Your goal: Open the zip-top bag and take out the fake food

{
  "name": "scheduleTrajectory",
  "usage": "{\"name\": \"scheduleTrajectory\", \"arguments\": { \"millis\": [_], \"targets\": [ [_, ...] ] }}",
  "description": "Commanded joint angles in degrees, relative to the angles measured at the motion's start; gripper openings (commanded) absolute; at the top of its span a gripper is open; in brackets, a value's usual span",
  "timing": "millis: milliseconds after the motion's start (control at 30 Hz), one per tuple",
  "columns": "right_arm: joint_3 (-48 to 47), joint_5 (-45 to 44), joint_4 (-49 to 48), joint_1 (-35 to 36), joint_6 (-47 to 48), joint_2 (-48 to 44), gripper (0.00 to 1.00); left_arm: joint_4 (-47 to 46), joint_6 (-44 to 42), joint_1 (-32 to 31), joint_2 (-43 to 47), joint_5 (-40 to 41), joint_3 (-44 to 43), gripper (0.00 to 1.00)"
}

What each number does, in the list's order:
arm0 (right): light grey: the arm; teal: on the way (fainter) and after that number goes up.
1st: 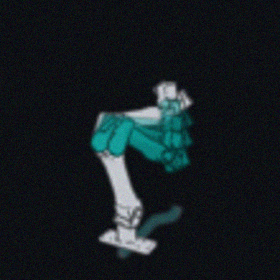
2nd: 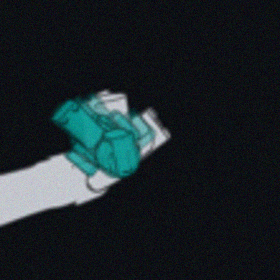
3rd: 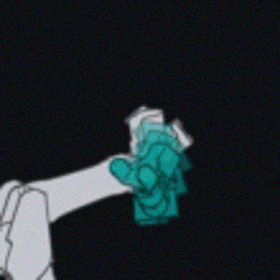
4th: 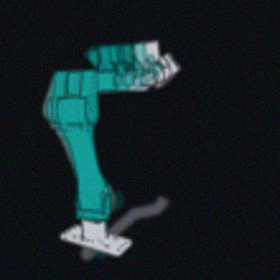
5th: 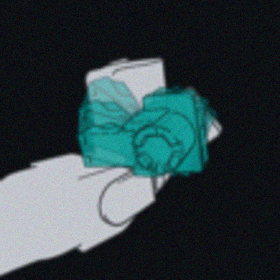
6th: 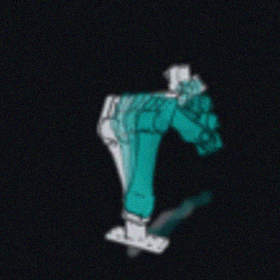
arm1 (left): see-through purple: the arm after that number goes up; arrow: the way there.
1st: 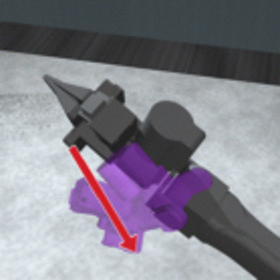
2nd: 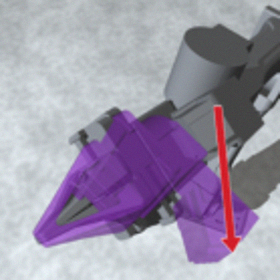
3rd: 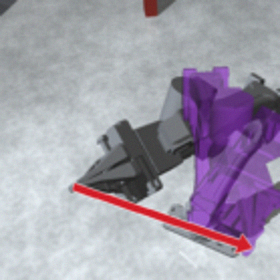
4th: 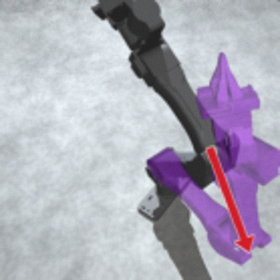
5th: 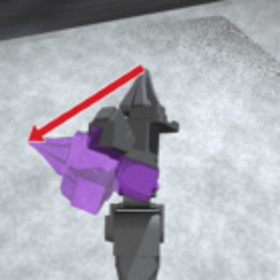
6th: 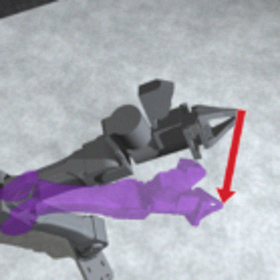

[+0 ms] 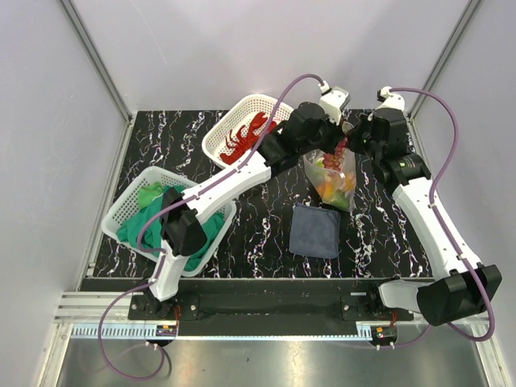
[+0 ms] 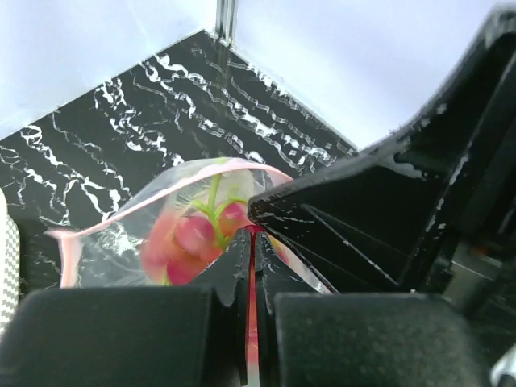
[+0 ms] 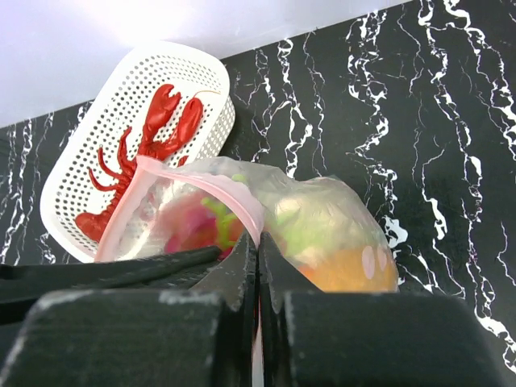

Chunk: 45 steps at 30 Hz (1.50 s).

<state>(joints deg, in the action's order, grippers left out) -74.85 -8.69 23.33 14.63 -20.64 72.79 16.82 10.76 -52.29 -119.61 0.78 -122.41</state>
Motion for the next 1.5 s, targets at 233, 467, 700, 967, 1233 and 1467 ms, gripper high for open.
{"name": "scheduleTrajectory", "arguments": {
  "millis": [233,467,700,967,1233,1467],
  "targets": [
    [-1.0,-4.5,-0.8,-0.7,1.4,-0.5,0.0,-2.4,5.4,0.3,8.8,-1.0,1.7,0.0],
    [1.2,-3.6,-2.0,-0.9,-0.4,-0.3,0.0,-2.8,4.1,1.8,13.3,-2.4,3.0,0.0],
    [2.6,-3.2,-3.6,-1.0,-0.9,1.6,0.0,-4.6,6.4,5.4,17.0,-7.5,4.1,0.0],
    [2.4,-4.9,-4.0,-1.0,1.5,3.0,0.0,-4.9,5.6,15.2,21.1,-8.8,8.0,0.0],
    [2.4,-4.8,-4.5,-1.1,2.9,4.1,0.0,-10.1,6.3,24.9,18.2,-9.4,16.4,0.0],
    [2.3,-4.3,-4.7,-1.0,3.0,4.1,0.0,-11.8,7.1,30.0,9.1,-10.4,16.4,0.0]
  ]
}}
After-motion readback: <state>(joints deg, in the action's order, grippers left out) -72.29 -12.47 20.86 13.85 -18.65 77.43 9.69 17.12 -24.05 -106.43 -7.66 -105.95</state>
